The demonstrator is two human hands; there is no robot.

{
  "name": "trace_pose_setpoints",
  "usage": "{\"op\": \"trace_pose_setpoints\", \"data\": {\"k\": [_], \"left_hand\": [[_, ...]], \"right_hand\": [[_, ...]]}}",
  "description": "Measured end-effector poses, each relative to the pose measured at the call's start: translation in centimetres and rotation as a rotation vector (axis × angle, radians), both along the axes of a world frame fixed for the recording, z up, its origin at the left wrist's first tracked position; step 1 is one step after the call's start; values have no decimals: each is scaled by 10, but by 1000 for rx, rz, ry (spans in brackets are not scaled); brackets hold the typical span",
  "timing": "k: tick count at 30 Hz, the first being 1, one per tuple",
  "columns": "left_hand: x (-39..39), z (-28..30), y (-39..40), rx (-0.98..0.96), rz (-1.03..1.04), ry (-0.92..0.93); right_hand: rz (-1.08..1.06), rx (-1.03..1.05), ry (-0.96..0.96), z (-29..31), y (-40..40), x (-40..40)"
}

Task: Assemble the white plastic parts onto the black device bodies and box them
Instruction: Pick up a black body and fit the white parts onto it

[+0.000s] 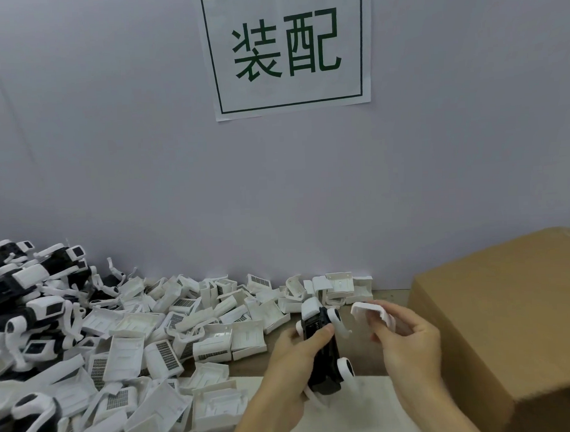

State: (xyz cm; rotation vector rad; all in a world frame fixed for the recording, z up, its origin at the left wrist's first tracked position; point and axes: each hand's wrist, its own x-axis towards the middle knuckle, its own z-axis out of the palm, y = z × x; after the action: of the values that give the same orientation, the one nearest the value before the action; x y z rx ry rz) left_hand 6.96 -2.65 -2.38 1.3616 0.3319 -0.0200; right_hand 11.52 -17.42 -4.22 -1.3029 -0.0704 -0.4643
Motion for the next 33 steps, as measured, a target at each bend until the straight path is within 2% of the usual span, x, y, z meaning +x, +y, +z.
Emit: {"op": "trace_pose_setpoints", "data": {"k": [3,7,10,19,21,25,33], "left_hand": [[0,3,-7,16,-21,-55],[-3,10,-6,-246,-96,-14],[-6,11,-6,-341,-118,-34],[-4,5,-10,-170,76,-239],[-4,4,-11,-151,93,-296],[-3,3,-9,-187,138,-336],[-2,0,-11,-37,74,-378]], "right_hand": [[40,-136,-151,8,8,-7],[174,-289,-258,12,17,-18],[245,-403,-321,15,22,-26],[152,-513,-213,10,25,-27],[144,-480,-157,9,28,-27],[218,-262,2,9,29,-21],[199,-231,-32,7,22,-18]]}}
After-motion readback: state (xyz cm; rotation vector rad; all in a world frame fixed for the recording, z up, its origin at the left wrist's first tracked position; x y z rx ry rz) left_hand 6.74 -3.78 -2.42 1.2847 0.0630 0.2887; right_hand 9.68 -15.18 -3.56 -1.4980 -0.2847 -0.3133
